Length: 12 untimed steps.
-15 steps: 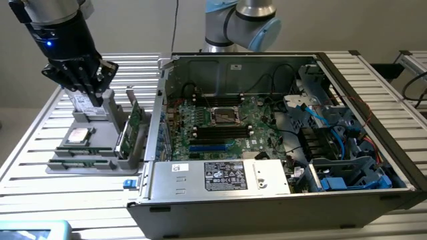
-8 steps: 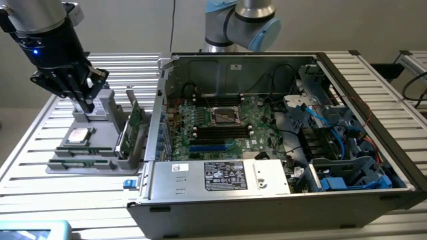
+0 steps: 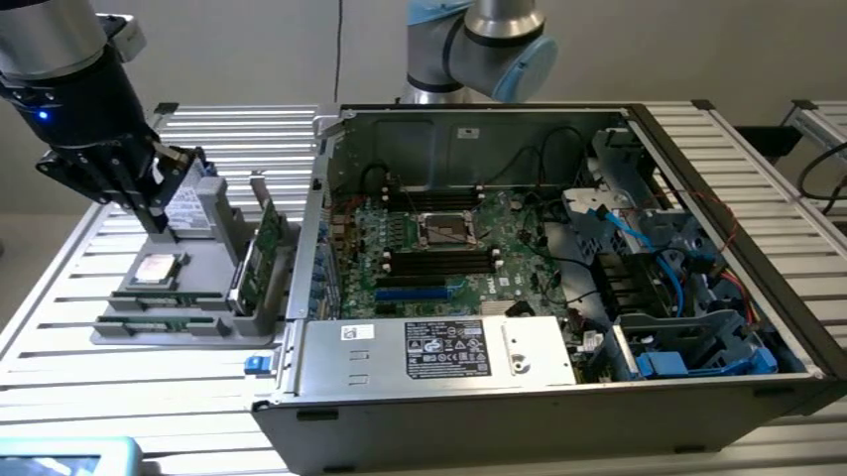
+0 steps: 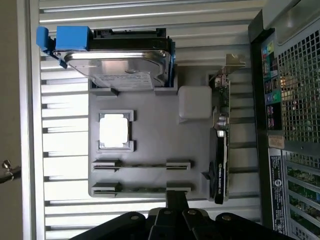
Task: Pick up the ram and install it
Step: 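Reach for the ram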
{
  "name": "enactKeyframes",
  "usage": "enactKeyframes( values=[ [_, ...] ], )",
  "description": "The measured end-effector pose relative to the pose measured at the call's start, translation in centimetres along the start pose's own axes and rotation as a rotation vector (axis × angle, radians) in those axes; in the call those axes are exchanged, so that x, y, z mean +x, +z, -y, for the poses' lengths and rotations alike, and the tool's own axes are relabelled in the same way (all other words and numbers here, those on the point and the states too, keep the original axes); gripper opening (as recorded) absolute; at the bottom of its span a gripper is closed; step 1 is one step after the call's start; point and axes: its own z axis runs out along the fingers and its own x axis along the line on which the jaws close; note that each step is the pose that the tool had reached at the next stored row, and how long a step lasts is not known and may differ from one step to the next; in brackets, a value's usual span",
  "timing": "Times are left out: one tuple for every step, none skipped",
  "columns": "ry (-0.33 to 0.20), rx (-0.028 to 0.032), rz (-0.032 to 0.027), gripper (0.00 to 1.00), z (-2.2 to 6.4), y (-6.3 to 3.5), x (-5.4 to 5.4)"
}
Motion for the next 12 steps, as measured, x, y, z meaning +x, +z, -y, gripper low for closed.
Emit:
enactKeyframes(
  values=[
    [0.000,0.0002,-0.0023,0.11,0.05,0.04,0.2],
    [0.000,0.0003,-0.0045,0.11,0.10,0.07,0.4],
    [0.000,0.0005,-0.0067,0.11,0.16,0.09,0.6],
    [0.000,0.0007,-0.0084,0.11,0.20,0.11,0.7],
    [0.000,0.0012,-0.0097,0.11,0.24,0.12,0.9],
    [0.000,0.0014,-0.0105,0.11,0.28,0.13,1.1],
    [0.000,0.0017,-0.0107,0.11,0.30,0.15,1.2],
    [0.000,0.0024,-0.0107,0.11,0.31,0.15,1.4],
    [0.000,0.0035,-0.0106,0.11,0.33,0.15,1.6],
    [0.001,0.0044,-0.0104,0.11,0.34,0.17,1.9],
    [0.001,0.0053,-0.0104,0.11,0.36,0.18,2.1],
    [0.001,0.0065,-0.0104,0.11,0.37,0.18,2.3]
  ],
)
